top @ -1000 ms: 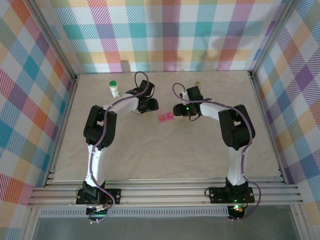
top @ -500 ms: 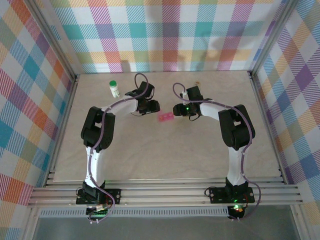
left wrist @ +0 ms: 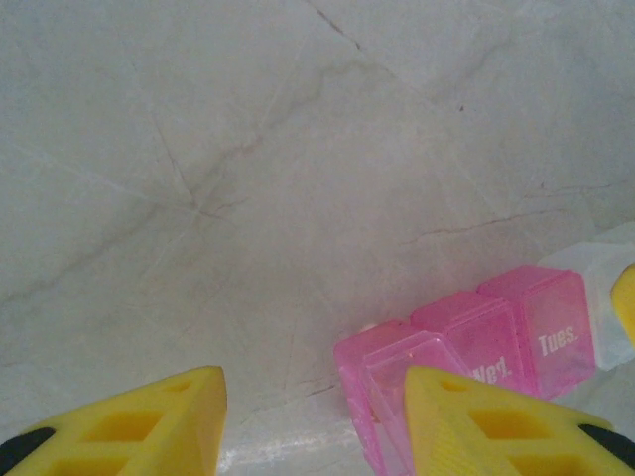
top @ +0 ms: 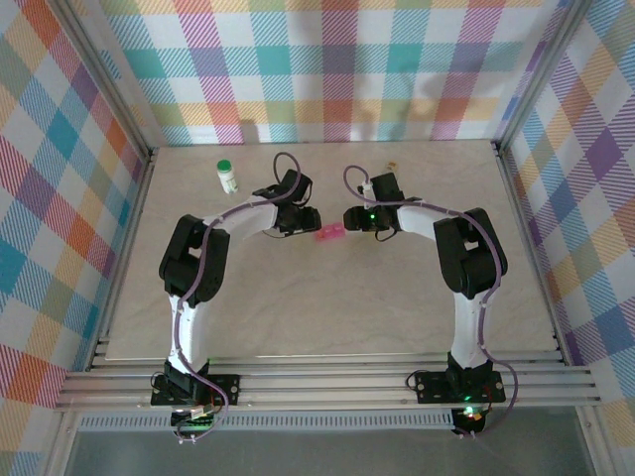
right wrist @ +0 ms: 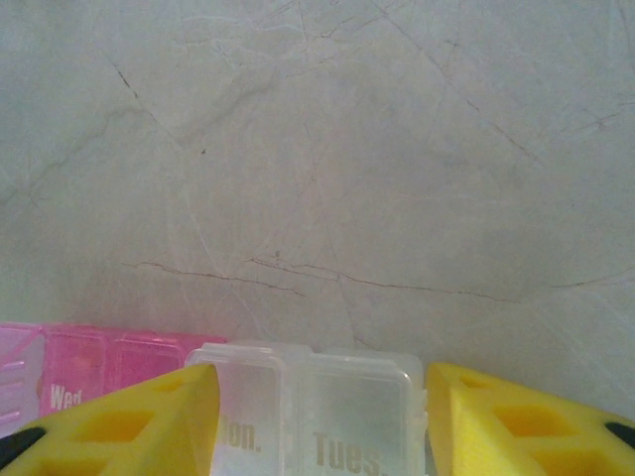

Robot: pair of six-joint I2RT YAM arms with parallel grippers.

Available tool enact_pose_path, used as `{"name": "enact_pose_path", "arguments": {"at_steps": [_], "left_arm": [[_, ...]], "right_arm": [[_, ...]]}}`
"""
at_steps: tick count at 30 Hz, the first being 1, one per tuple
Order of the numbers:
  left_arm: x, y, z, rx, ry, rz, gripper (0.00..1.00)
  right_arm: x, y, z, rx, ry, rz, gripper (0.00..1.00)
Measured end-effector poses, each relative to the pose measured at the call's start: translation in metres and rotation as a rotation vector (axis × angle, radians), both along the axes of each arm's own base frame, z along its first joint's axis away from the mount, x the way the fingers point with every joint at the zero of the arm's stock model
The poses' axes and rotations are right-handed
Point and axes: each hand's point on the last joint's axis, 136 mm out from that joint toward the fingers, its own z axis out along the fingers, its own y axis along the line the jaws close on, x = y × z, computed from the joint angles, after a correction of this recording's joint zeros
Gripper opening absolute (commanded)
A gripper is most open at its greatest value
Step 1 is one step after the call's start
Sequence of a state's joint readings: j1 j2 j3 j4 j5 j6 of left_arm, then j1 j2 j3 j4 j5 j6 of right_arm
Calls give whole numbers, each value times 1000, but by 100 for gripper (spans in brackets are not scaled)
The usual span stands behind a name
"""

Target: Sort the pills into containers

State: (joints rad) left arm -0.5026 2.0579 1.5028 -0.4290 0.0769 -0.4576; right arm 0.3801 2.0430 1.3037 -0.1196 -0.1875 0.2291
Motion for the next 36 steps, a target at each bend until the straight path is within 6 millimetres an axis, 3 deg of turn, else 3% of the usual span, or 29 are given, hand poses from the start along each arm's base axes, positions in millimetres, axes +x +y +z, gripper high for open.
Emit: {"name": "enact_pose_path", "arguments": {"at_steps": [30,36], "left_arm": [[-8,-6,3,-9,-3,-1,50],[-20,-14,-9,-32,32,2,42]], "right_arm": [[-1,-1,0,1,-2,-4,54],[-1,-1,0,1,-2,-4,55]]}}
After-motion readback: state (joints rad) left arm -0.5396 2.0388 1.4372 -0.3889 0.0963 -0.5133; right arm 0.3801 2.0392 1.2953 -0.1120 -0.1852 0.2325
